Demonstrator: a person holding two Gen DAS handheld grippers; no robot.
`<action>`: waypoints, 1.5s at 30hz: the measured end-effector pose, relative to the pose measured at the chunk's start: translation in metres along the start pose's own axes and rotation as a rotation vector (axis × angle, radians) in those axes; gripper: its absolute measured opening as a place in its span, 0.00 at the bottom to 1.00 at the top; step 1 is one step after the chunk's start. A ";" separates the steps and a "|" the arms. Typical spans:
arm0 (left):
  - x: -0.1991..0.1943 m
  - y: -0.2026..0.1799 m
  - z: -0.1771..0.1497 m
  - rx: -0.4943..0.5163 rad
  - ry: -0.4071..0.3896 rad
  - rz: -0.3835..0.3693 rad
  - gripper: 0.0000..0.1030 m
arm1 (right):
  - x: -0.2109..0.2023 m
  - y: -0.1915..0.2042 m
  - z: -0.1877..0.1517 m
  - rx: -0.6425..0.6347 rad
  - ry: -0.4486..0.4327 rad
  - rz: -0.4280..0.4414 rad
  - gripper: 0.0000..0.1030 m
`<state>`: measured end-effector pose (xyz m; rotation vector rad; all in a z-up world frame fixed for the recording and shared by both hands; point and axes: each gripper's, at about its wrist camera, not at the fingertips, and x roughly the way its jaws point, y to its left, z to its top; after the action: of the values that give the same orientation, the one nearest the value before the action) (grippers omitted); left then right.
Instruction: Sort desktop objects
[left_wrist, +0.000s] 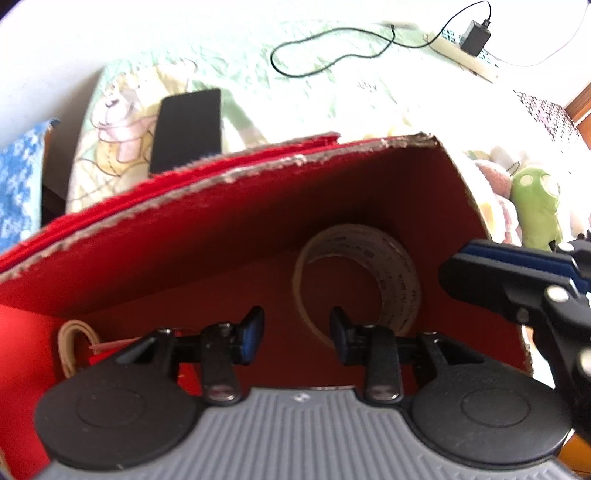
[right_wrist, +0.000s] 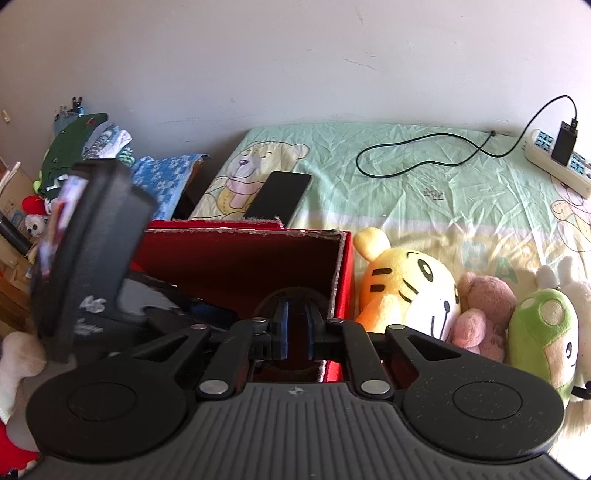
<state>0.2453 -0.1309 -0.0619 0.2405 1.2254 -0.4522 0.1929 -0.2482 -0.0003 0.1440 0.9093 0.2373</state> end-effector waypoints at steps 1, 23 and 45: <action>-0.003 0.000 -0.003 0.006 -0.014 0.011 0.39 | 0.001 0.000 -0.001 0.003 0.002 -0.004 0.10; -0.054 0.001 -0.037 -0.030 -0.178 0.171 0.57 | -0.017 0.009 -0.016 0.064 -0.034 0.051 0.12; -0.119 -0.021 -0.098 -0.106 -0.330 0.306 0.83 | -0.055 0.007 -0.046 0.015 -0.117 0.178 0.16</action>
<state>0.1209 -0.0848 0.0193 0.2470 0.8677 -0.1515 0.1233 -0.2546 0.0155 0.2504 0.7829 0.3833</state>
